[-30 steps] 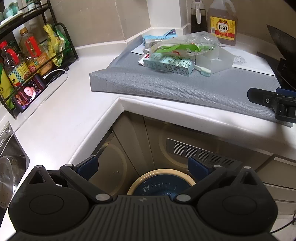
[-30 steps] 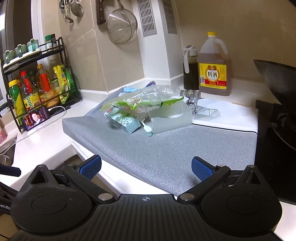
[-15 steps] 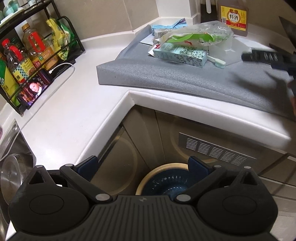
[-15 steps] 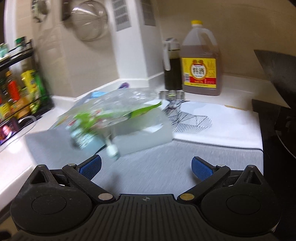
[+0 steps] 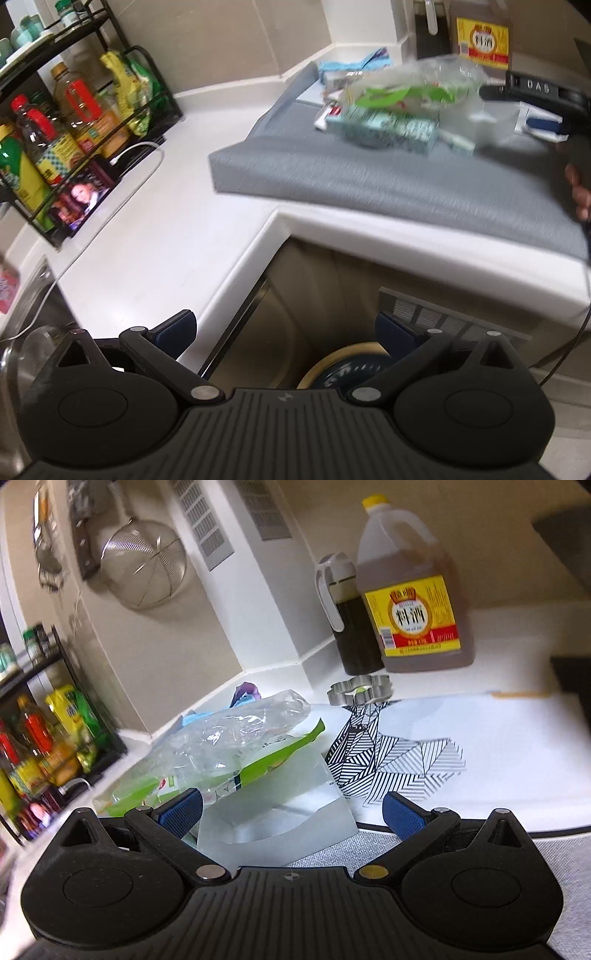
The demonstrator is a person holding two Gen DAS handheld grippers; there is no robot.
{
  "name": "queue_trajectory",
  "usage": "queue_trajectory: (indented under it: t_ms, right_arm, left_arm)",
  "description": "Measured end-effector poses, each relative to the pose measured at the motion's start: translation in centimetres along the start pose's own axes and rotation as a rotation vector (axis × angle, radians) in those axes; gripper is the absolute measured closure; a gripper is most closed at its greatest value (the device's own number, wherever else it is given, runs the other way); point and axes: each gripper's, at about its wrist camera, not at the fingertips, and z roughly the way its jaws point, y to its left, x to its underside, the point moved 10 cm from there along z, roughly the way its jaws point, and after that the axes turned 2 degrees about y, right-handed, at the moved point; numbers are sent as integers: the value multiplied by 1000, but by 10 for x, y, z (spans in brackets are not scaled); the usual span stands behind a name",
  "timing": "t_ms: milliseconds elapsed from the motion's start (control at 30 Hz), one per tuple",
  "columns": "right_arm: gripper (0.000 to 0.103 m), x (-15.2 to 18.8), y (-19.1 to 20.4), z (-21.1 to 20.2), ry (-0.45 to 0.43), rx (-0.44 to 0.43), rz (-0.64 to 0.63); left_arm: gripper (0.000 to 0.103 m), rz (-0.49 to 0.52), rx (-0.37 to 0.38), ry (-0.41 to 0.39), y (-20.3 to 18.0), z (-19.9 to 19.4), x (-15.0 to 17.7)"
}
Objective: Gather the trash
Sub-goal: 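Grasp the green snack bag with the left tool while the right tool nears the plastic box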
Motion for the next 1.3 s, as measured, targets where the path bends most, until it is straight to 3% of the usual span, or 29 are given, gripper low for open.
queue_trajectory:
  t_ms: [333,533,667,800,933,1100,1300]
  right_arm:
    - [0,1,-10,1,9,44,6]
    - [0,3,-14,1,17,49,24]
    - [0,3,-14,0,12,44,26]
    - [0,3,-14,1,14,47,27]
    - [0,4,-14,1,17,48,26]
    - [0,5,-13,4,24,49,15]
    - [0,6,-12,8,25,52,11]
  left_arm:
    - [0,94,97,-166,-36,-2,-61]
    - [0,85,246,-139,-58,11,-79]
    - [0,127,186,-115,-62,22,-98]
    - [0,171,148,-173,-67,28,-130]
    - [0,235,122,-179,-82,41,-156]
    - [0,273,145,-149,-103,61,-175]
    - [0,335,162,-191,-117,70,-194]
